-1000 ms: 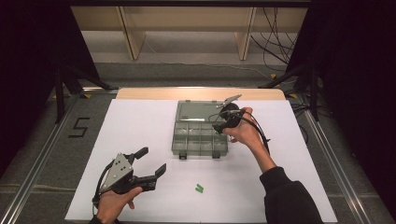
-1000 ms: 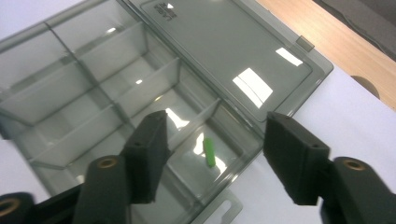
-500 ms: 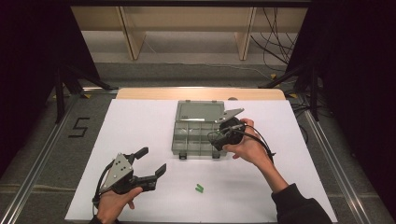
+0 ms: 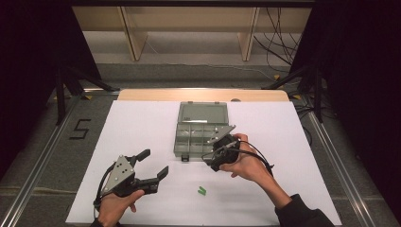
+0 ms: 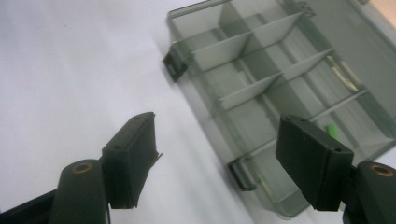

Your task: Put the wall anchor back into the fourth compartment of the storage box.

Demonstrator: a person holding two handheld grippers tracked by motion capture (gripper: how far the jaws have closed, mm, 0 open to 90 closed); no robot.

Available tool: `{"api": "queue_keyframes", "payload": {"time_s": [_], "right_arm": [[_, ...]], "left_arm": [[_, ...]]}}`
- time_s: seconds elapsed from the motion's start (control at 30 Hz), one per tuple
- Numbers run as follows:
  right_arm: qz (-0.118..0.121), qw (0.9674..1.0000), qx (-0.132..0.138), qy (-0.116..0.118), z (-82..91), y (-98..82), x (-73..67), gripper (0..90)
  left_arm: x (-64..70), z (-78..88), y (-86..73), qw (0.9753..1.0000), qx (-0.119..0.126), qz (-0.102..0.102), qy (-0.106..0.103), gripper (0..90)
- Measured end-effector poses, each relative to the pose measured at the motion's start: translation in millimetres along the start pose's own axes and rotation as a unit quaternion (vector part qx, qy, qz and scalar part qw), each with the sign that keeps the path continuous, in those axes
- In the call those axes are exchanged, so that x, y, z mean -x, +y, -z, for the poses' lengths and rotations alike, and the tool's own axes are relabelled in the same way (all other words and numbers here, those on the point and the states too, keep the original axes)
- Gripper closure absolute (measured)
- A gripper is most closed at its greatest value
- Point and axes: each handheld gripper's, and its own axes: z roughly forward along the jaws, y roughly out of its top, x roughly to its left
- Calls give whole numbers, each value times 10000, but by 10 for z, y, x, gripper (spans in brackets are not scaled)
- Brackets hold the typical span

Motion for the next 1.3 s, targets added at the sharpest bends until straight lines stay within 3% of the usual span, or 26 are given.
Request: {"api": "queue_keyframes", "payload": {"time_s": [0.43,0.73,1.3], "right_arm": [[434,9969,-418,512,-181,-86,-335,290],[502,9936,-678,746,-279,-145,-423,307],[595,9867,-1116,1019,-445,-181,-541,456]], "left_arm": [[1,1,1,10000,3,-10,-2,161],[2,1,2,10000,5,6,1,161],[1,-1,1,10000,-6,4,4,161]]}}
